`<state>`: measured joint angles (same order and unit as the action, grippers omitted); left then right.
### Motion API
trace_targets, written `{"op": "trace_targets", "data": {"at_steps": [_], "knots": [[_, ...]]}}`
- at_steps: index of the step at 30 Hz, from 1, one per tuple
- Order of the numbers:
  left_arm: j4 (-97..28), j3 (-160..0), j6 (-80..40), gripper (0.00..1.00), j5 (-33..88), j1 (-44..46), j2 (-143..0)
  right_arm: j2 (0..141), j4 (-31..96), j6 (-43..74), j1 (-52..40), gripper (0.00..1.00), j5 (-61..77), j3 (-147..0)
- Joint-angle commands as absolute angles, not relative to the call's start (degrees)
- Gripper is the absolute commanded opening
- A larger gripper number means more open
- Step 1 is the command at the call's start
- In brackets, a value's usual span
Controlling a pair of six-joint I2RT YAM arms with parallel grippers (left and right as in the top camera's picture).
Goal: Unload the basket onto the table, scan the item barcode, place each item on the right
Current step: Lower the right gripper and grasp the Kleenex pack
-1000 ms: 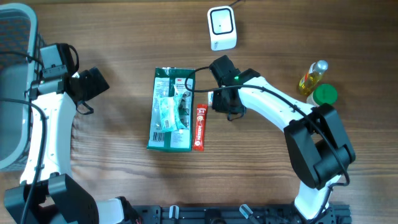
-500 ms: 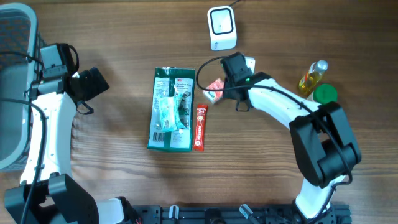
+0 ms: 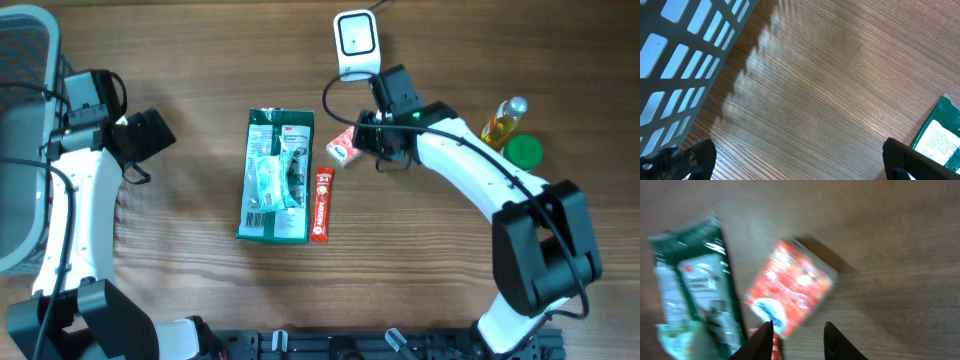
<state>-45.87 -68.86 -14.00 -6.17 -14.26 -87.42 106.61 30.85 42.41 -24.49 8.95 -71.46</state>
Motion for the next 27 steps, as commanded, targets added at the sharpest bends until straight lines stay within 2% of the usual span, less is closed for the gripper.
{"op": "trace_targets", "data": {"at_steps": [1, 5, 13, 16, 27], "knots": [[-45.71, -69.38, -13.26, 1.00, -6.31, -14.52, -87.00, 108.44, 27.55, 44.10, -24.58, 0.32, 10.66, -67.66], [-45.71, -69.38, -13.26, 1.00, -6.31, -14.52, -87.00, 108.47, 22.50, 45.56, -24.58, 0.29, 12.08, -64.86], [-45.71, -69.38, -13.26, 1.00, -6.31, -14.52, -87.00, 108.51, 9.63, 48.18, -24.58, 0.31, 12.58, -57.45], [-45.71, -69.38, -13.26, 1.00, -6.31, -14.52, -87.00, 108.51, 8.95, 48.23, -24.58, 0.35, 12.93, -57.45], [-45.71, -69.38, -13.28, 1.00, -6.31, -14.52, -87.00, 108.55, 6.50, 51.11, -24.58, 0.37, 13.08, -57.45]]}}
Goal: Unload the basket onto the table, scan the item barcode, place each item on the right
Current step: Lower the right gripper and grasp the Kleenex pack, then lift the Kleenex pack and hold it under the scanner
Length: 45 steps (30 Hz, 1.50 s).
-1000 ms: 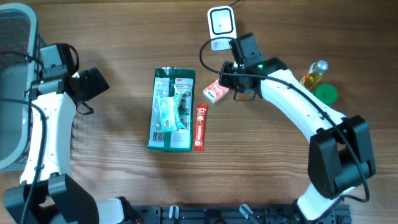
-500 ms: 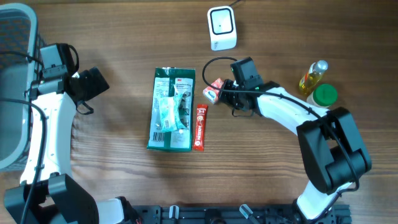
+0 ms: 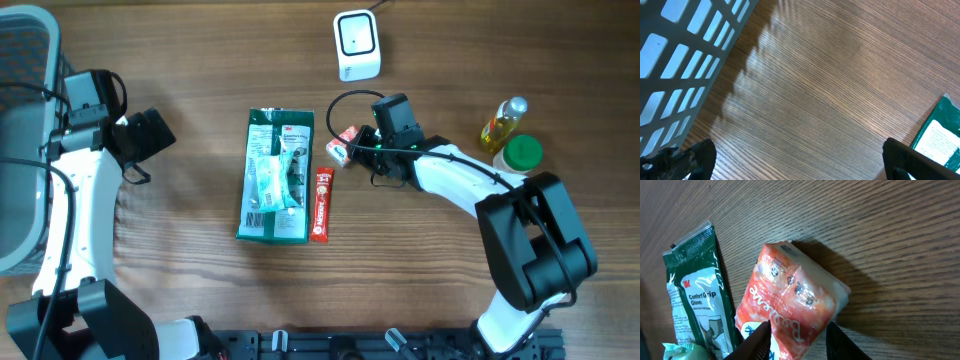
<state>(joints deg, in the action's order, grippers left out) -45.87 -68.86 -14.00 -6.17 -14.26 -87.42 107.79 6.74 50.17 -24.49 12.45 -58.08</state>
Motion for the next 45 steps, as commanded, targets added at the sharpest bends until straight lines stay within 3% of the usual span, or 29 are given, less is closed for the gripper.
{"op": "trace_targets", "data": {"at_steps": [1, 17, 26, 28, 30, 32, 41, 45], "knots": [[-45.71, -69.38, -13.26, 1.00, -6.31, -14.52, -87.00, 108.55, 6.59, 51.03, -24.69, 0.38, 12.82, -57.43], [-45.71, -69.38, -13.26, 1.00, -6.31, -14.52, -87.00, 108.55, 4.25, 55.13, -28.12, 0.40, 2.31, -55.68], [-45.71, -69.38, -13.26, 1.00, -6.31, -14.52, -87.00, 108.55, 3.46, 60.77, -28.12, 0.35, 1.04, -55.68], [-45.71, -69.38, -13.26, 1.00, -6.31, -14.52, -87.00, 108.55, 3.60, 61.45, -28.12, 0.29, 0.99, -55.68], [-45.71, -69.38, -13.26, 1.00, -6.31, -14.52, -87.00, 108.55, 4.49, 61.39, -28.12, 0.13, 0.86, -55.68], [-45.71, -69.38, -13.26, 1.00, -6.31, -14.52, -87.00, 108.29, 6.68, 61.19, -28.08, 0.08, 1.28, -55.70], [-45.71, -69.38, -13.26, 1.00, -6.31, -14.52, -87.00, 97.12, 14.35, 28.40, -28.05, 0.11, 6.46, -55.90], [-45.71, -69.38, -13.28, 1.00, -6.31, -14.52, -87.00, 96.90, 18.20, 26.96, -28.01, 0.13, 6.44, -55.90]]}}
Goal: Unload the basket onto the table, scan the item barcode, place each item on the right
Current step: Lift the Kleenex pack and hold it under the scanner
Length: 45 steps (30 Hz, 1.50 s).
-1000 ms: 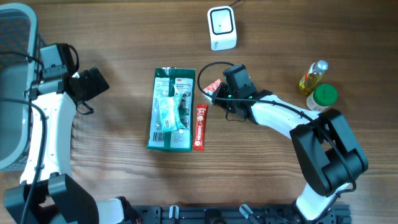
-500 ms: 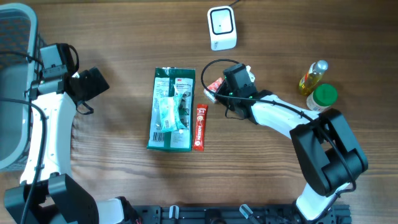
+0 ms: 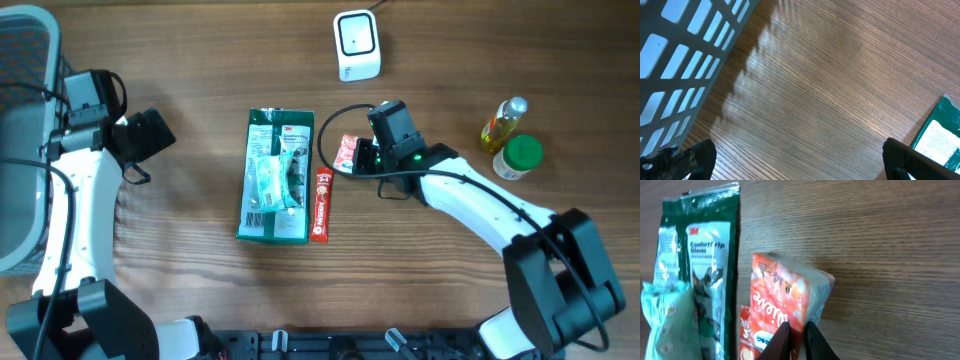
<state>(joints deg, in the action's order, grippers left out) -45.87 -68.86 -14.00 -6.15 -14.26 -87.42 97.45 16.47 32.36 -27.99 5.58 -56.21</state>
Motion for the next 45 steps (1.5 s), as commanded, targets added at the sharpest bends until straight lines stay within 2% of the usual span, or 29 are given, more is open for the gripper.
{"op": "trace_targets", "data": {"at_steps": [1, 4, 5, 6, 7, 9, 13, 15, 29, 33, 35, 37, 39, 45], "knots": [[-45.71, -69.38, -13.26, 1.00, -6.31, -14.52, -87.00, 96.99, 19.46, 27.03, -28.01, 0.13, 6.44, -55.88], [-45.71, -69.38, -13.26, 1.00, -6.31, -14.52, -87.00, 97.45, 22.44, 26.94, -28.01, 0.17, 6.44, -55.77], [-45.71, -69.38, -13.26, 1.00, -6.31, -14.52, -87.00, 97.51, 22.90, 26.81, -28.01, 0.28, 6.39, -55.77], [-45.71, -69.38, -13.26, 1.00, -6.31, -14.52, -87.00, 97.51, 22.94, 26.26, -27.99, 0.44, 5.87, -55.77], [-45.71, -69.38, -13.26, 1.00, -6.31, -14.52, -87.00, 97.49, 22.65, 25.52, -27.97, 0.50, 5.34, -55.79], [-45.71, -69.38, -13.26, 1.00, -6.31, -14.52, -87.00, 97.49, 21.93, 29.98, -26.98, 0.52, 5.15, -55.81], [-45.71, -69.38, -13.26, 1.00, -6.31, -14.52, -87.00, 97.51, 23.62, 42.37, -25.45, 0.51, 5.17, -55.72], [-45.71, -69.38, -13.26, 1.00, -6.31, -14.52, -87.00, 97.78, 22.74, 43.92, -25.50, 0.48, 5.19, -55.59], [-45.71, -69.38, -13.26, 1.00, -6.31, -14.52, -87.00, 106.48, 14.61, 46.76, -25.47, 0.47, 5.39, -54.72], [-45.71, -69.38, -13.26, 1.00, -6.31, -14.52, -87.00, 107.04, 14.13, 47.92, -25.47, 0.29, 6.04, -54.72], [-45.71, -69.38, -13.26, 1.00, -6.31, -14.52, -87.00, 106.89, 13.98, 45.08, -25.36, 0.04, 6.09, -54.74], [-45.71, -69.38, -13.28, 1.00, -6.31, -14.52, -87.00, 104.73, 14.04, 38.28, -24.01, 0.04, 8.21, -54.74], [-45.71, -69.38, -13.28, 1.00, -6.31, -14.52, -87.00, 101.12, 14.11, 32.84, -21.04, 0.04, 16.14, -54.74], [-45.71, -69.38, -13.26, 1.00, -6.31, -14.52, -87.00, 91.11, 14.41, 15.25, -7.64, 0.04, 64.97, -54.74]]}}
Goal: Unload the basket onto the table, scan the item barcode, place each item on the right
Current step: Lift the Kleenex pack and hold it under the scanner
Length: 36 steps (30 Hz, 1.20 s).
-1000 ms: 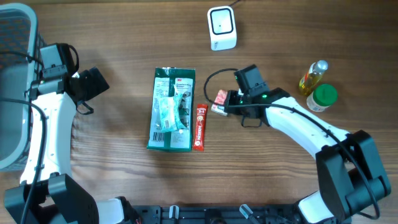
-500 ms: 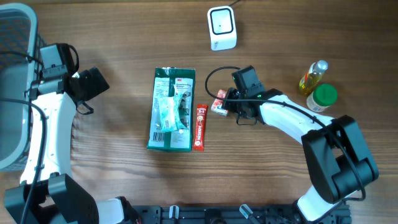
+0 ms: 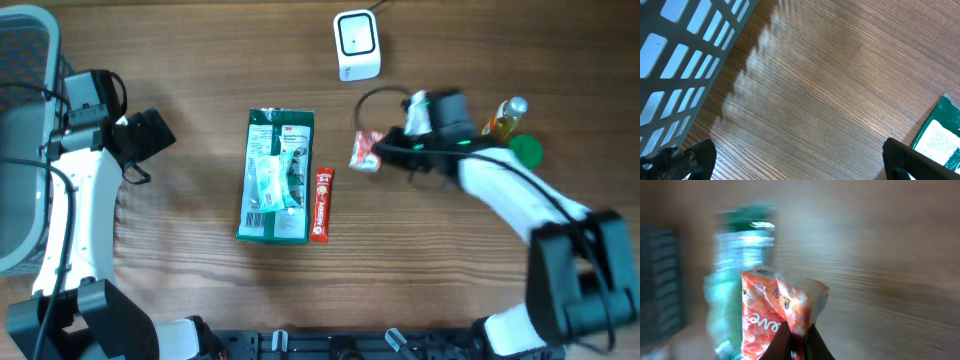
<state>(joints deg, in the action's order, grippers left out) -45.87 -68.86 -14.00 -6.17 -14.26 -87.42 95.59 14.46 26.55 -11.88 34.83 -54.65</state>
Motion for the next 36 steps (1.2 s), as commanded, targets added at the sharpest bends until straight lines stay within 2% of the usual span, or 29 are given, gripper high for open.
{"op": "trace_targets", "data": {"at_steps": [1, 6, 10, 14, 17, 20, 22, 26, 31, 33, 36], "knots": [[-45.71, -69.38, -13.26, 1.00, -6.31, -14.52, -87.00, 90.59, 14.39, 13.41, -5.98, 0.05, 73.01, -54.74], [-45.71, -69.38, -13.26, 1.00, -6.31, -14.52, -87.00, 90.41, 12.56, 9.82, -3.03, 0.05, 93.08, -54.74], [-45.71, -69.38, -13.26, 1.00, -6.31, -14.52, -87.00, 89.27, 9.30, 15.03, -3.03, 0.04, 92.97, -54.76], [-45.71, -69.38, -13.26, 1.00, -6.31, -14.52, -87.00, 87.90, 9.23, 14.92, -3.09, 0.04, 91.88, -54.74], [-45.71, -69.38, -13.26, 1.00, -6.31, -14.52, -87.00, 87.88, 11.44, 13.23, -3.18, 0.04, 76.53, -54.74], [-45.71, -69.38, -13.28, 1.00, -6.31, -14.52, -87.00, 87.88, 17.91, 10.85, -4.21, 0.04, 47.90, -54.74], [-45.71, -69.38, -13.26, 1.00, -6.31, -14.52, -87.00, 87.88, 22.04, 8.82, -5.02, 0.04, 34.68, -55.55], [-45.71, -69.38, -13.26, 1.00, -6.31, -14.52, -87.00, 87.90, 36.32, 2.15, -6.15, 0.04, 26.00, -68.84], [-45.71, -69.38, -13.26, 1.00, -6.31, -14.52, -87.00, 89.14, 52.27, -4.47, -11.03, 0.04, 11.07, -96.51], [-45.71, -69.38, -13.26, 1.00, -6.31, -14.52, -87.00, 91.26, 55.13, -8.08, -13.76, 0.04, 4.21, -104.31], [-45.71, -69.38, -13.26, 1.00, -6.31, -14.52, -87.00, 94.52, 51.90, -16.60, -17.32, 0.04, -4.49, -105.62]]}}
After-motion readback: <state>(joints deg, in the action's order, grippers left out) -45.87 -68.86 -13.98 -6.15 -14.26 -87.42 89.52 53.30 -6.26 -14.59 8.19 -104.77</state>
